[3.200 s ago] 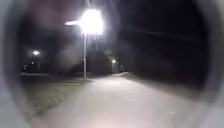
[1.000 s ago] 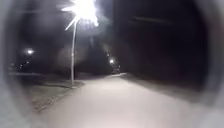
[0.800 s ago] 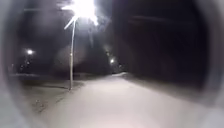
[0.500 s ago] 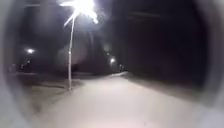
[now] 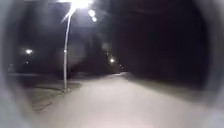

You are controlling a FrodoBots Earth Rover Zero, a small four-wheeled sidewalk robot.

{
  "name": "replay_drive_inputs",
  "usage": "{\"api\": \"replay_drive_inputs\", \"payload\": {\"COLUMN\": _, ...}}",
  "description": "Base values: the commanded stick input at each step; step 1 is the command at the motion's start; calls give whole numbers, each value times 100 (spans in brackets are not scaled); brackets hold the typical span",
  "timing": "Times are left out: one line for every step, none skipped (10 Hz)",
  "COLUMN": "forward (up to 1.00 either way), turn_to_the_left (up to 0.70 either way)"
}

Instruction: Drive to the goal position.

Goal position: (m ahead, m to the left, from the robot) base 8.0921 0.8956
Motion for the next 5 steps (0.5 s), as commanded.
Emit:
{"api": "replay_drive_inputs", "payload": {"forward": 70, "turn_to_the_left": 0}}
{"api": "replay_drive_inputs", "payload": {"forward": 70, "turn_to_the_left": 1}}
{"api": "replay_drive_inputs", "payload": {"forward": 70, "turn_to_the_left": 5}}
{"api": "replay_drive_inputs", "payload": {"forward": 70, "turn_to_the_left": 14}}
{"api": "replay_drive_inputs", "payload": {"forward": 70, "turn_to_the_left": 13}}
